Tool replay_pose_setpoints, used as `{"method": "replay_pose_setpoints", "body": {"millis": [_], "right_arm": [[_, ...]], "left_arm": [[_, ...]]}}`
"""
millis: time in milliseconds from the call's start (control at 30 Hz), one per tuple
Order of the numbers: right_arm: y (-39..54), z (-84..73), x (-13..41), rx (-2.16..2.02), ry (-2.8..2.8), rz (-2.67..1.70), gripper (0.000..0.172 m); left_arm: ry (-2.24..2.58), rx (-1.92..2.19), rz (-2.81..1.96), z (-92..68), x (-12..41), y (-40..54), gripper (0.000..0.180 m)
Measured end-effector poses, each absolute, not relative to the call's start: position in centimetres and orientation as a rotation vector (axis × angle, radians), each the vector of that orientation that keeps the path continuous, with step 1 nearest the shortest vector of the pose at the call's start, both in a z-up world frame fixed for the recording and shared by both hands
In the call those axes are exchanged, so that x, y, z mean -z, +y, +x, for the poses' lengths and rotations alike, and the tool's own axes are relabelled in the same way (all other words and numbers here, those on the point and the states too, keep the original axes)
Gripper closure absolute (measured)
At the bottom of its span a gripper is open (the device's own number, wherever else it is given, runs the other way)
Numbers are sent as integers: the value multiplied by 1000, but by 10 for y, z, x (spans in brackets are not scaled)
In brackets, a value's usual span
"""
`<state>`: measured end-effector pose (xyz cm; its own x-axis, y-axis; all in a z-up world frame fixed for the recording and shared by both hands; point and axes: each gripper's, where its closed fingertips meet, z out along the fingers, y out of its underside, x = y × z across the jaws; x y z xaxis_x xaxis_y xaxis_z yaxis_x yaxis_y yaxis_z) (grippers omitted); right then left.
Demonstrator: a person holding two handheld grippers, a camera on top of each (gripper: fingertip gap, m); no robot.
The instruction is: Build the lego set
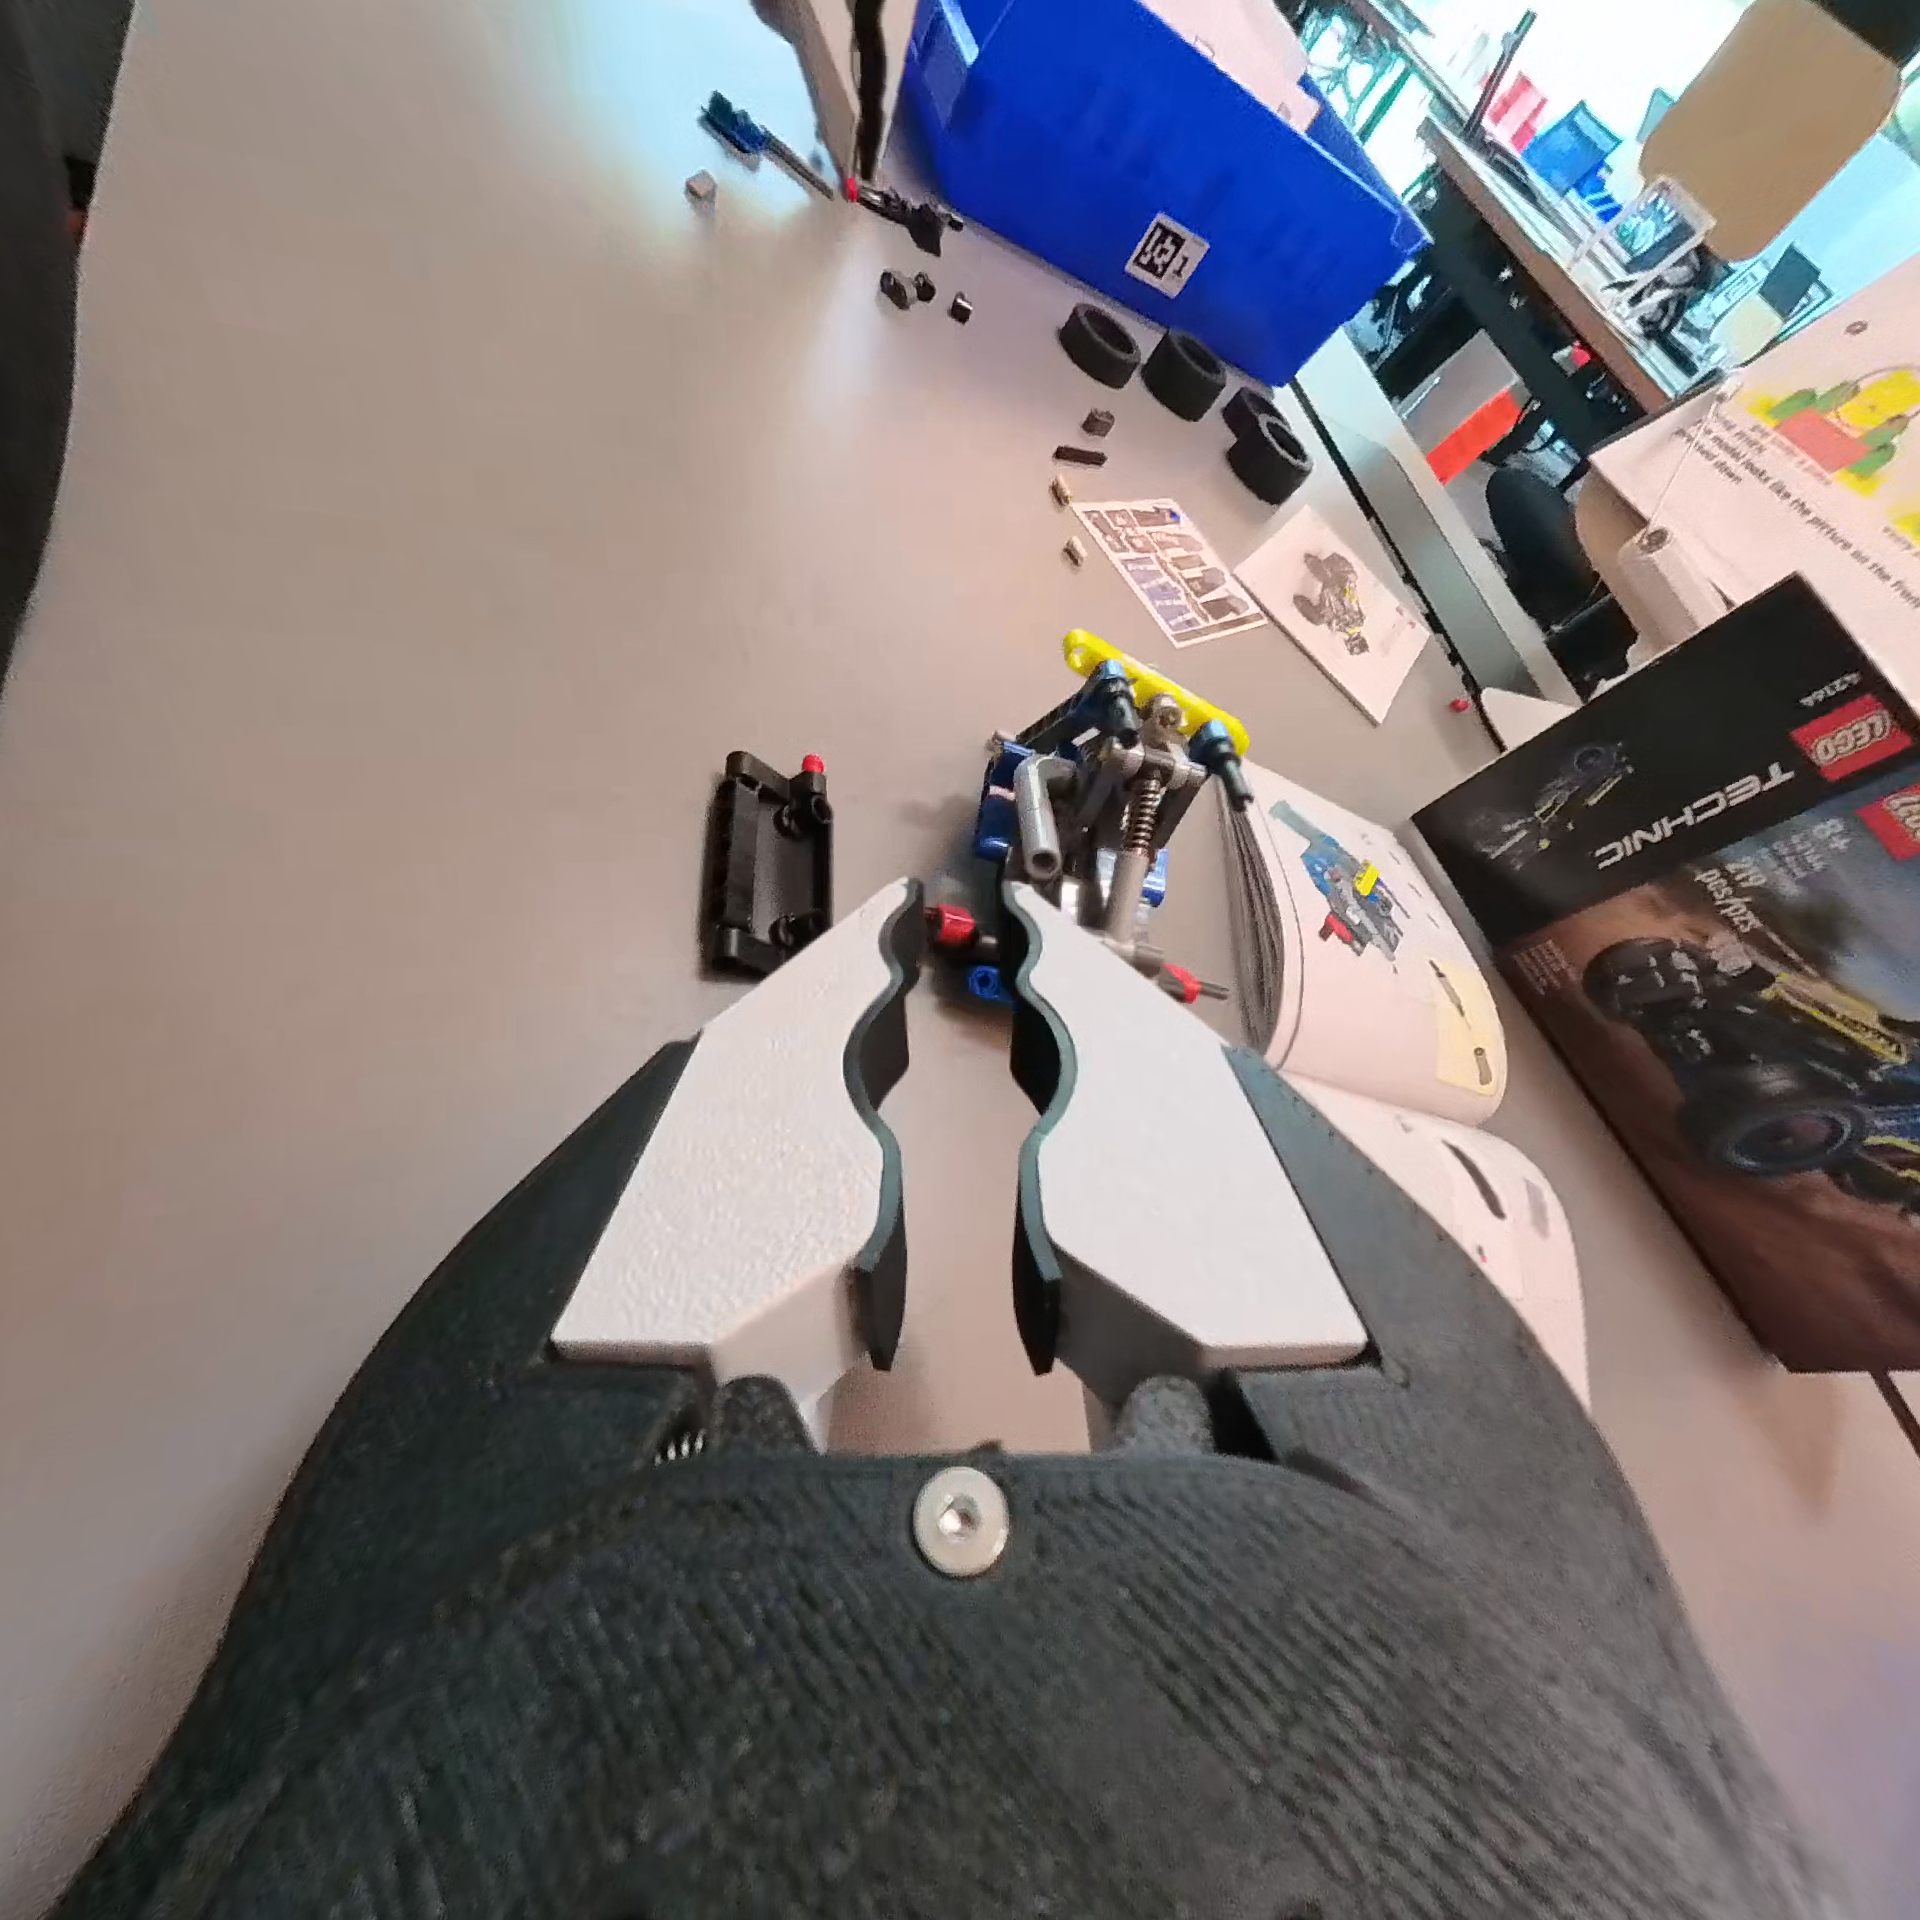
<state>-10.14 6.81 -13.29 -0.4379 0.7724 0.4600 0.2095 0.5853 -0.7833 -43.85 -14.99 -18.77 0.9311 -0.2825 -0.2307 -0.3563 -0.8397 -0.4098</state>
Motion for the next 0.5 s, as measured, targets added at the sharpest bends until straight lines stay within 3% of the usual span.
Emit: {"method": "replay_pose_setpoints", "body": {"millis": [267, 500], "right_arm": [[73, -93, 137, -818, -1942, -859, 161], [77, -94, 136, -813, -1932, -876, 162]], "left_arm": [[554, -144, -2605, -429, 184, -146, 170], [469, -81, -2604, -425, 187, -140, 178]]}}
